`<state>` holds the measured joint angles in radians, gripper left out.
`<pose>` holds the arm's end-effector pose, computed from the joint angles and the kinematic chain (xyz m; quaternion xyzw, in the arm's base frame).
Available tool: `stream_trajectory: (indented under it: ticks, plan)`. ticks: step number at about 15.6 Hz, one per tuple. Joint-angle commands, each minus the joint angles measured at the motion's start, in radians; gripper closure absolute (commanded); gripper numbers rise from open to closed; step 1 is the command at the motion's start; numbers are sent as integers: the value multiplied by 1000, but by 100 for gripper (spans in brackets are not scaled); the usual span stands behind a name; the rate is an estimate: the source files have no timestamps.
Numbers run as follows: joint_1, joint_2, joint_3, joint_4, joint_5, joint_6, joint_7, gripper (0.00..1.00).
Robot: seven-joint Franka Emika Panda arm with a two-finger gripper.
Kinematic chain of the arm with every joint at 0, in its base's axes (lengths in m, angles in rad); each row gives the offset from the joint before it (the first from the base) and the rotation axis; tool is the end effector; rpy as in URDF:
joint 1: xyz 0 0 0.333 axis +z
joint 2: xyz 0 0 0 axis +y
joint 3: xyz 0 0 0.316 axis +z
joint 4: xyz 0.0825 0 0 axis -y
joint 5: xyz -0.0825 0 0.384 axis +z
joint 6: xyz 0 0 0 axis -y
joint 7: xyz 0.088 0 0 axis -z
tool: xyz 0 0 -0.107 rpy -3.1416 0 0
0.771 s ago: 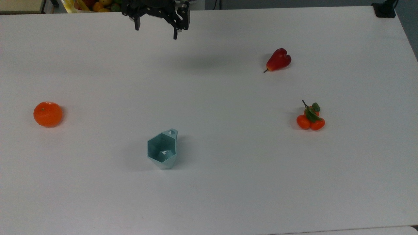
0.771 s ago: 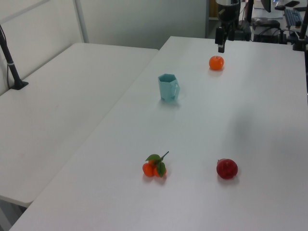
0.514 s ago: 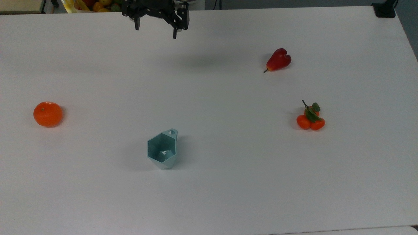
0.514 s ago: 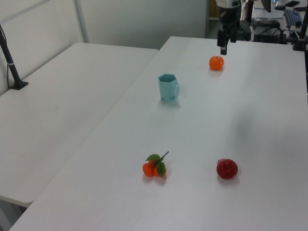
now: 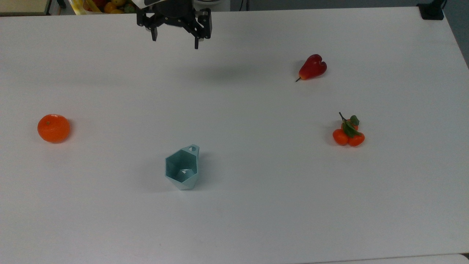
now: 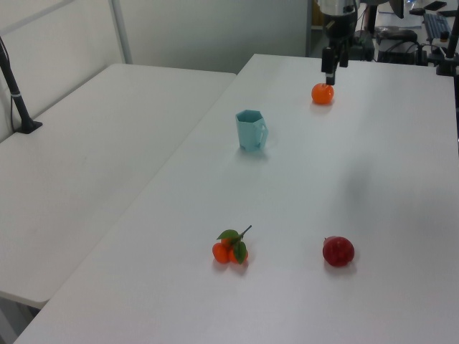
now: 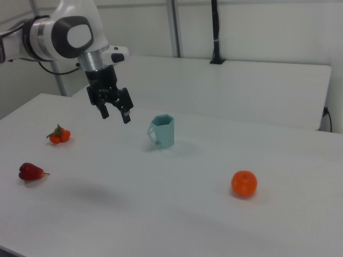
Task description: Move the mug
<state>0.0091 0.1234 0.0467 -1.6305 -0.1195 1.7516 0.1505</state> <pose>0.6009 0.0215 0.5411 0.9978 -0.0366 0.0047 0.0557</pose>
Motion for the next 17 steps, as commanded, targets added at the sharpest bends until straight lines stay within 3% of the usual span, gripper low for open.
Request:
stream_trajectory:
  ticks: [1, 10, 17]
  plan:
    - [11, 70, -5, 37, 28, 113, 122, 0]
    - [40, 260, 2, 38, -12, 472, 417, 3]
    - [63, 420, 2, 54, -198, 693, 644, 11]
